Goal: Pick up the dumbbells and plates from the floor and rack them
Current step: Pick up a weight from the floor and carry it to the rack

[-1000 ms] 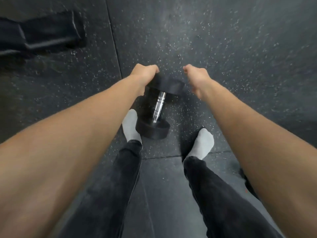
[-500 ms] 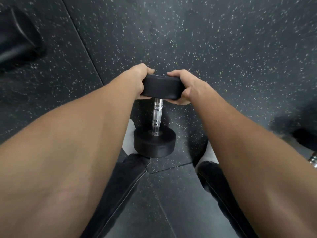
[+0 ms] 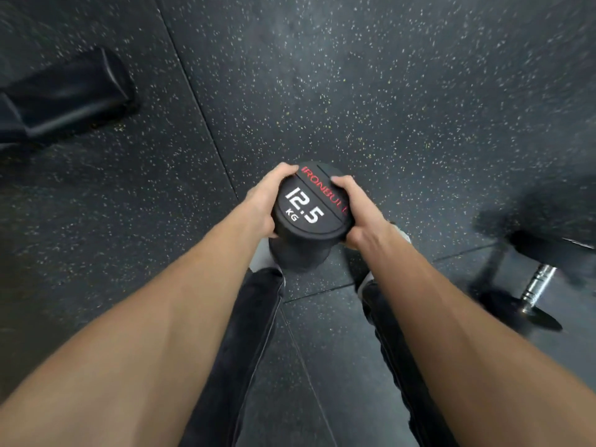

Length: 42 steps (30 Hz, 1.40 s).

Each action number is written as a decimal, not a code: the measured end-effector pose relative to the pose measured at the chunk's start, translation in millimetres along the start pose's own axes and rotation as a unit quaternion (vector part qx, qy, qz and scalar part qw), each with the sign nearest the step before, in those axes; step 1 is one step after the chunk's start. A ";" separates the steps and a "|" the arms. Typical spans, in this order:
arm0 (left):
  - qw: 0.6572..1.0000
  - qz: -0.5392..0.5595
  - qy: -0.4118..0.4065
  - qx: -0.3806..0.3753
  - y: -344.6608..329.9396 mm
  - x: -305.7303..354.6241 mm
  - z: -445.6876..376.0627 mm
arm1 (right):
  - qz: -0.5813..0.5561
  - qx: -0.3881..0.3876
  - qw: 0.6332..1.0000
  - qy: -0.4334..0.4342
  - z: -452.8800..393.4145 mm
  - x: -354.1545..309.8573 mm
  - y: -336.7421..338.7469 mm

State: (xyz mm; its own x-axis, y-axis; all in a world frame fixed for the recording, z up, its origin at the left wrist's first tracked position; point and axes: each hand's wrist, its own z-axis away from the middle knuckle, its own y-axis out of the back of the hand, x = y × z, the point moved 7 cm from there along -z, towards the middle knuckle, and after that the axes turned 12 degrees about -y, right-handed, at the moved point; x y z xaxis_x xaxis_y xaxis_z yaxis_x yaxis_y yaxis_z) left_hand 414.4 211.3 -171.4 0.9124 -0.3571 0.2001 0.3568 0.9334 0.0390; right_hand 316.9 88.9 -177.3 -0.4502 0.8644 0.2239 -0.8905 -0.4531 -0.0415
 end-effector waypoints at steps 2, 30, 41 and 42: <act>0.999 0.036 -0.033 -0.011 -0.1 -8.4 11.8 | 0.005 0.003 0.999 0.037 13.7 8.2 6.8; 0.987 0.059 -0.148 -0.002 -2.1 17.0 49.0 | 0.263 0.068 0.926 0.263 66.4 -41.3 -12.7; 0.945 0.253 -0.187 0.084 91.3 -25.4 324.6 | 0.472 -0.029 0.840 0.267 295.7 92.4 -90.0; 0.935 0.278 -0.197 0.098 102.3 -35.8 354.4 | 0.495 -0.042 0.825 0.270 319.4 112.7 -99.9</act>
State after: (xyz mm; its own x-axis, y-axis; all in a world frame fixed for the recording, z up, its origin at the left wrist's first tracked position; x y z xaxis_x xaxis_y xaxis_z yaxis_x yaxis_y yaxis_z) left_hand 347.0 332.2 172.4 0.7869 0.1911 0.5868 -0.2301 0.9731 -0.0083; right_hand 376.1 161.9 163.2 -0.9032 0.0613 -0.4248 -0.0601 -0.9981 -0.0162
